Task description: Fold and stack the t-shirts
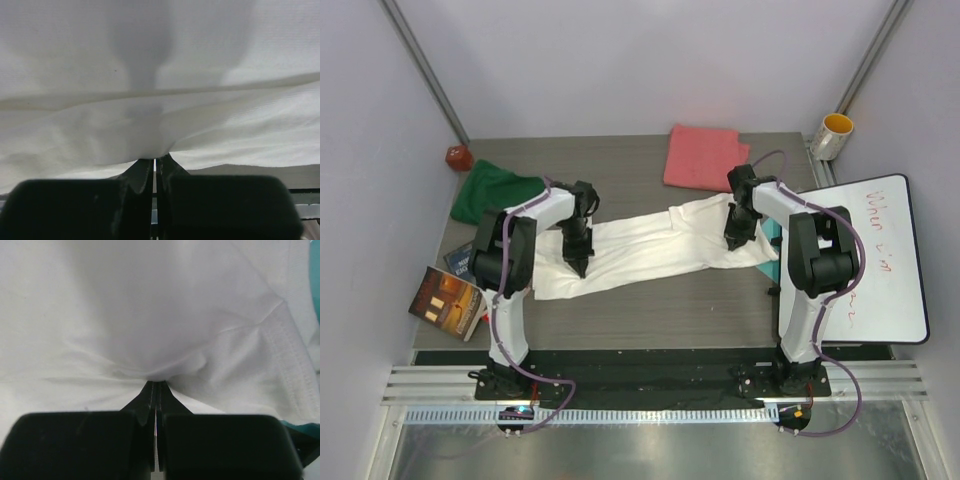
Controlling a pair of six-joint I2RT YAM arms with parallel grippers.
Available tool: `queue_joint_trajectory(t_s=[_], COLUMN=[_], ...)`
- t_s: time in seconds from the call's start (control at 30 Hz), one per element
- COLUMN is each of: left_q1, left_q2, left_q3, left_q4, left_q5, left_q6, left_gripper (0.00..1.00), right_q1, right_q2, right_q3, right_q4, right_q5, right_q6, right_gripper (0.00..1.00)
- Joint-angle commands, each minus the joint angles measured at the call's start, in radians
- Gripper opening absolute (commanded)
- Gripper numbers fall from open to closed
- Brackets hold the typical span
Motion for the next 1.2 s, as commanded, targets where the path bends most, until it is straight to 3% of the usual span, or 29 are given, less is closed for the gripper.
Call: queue_joint_trajectory(t_s=[0.0, 0.27, 0.47, 1.17], left_q1=[-0.018, -0.090, -0.151, -0.282], left_q2=[-0.007, -0.145, -0.228, -0.259], left_q3=[-0.149, -0.272, -0.315, -0.357], left_q4=[0.018, -0.026, -0.056, -0.048], left_q5=[-0.028, -0.033, 0.016, 0.095], left_q6=[-0.012, -0.035, -0.060, -0.108], left_gripper=[0.00, 0.00, 0.00, 0.00], right_q1=[-0.005, 0.058, 0.162, 0.282], right_q2=[-0.010, 0.090, 0.214, 0.725], right_q3=[-0.021, -0.001, 0.126, 0.956], right_q4=[-0.020, 0.026, 0.031, -0.040], right_q5=[-0.023, -0.141, -0.201, -0.442], right_q6=[-0.051, -0.059, -0.070, -0.064], right_gripper=[0.01, 0.01, 0.01, 0.01])
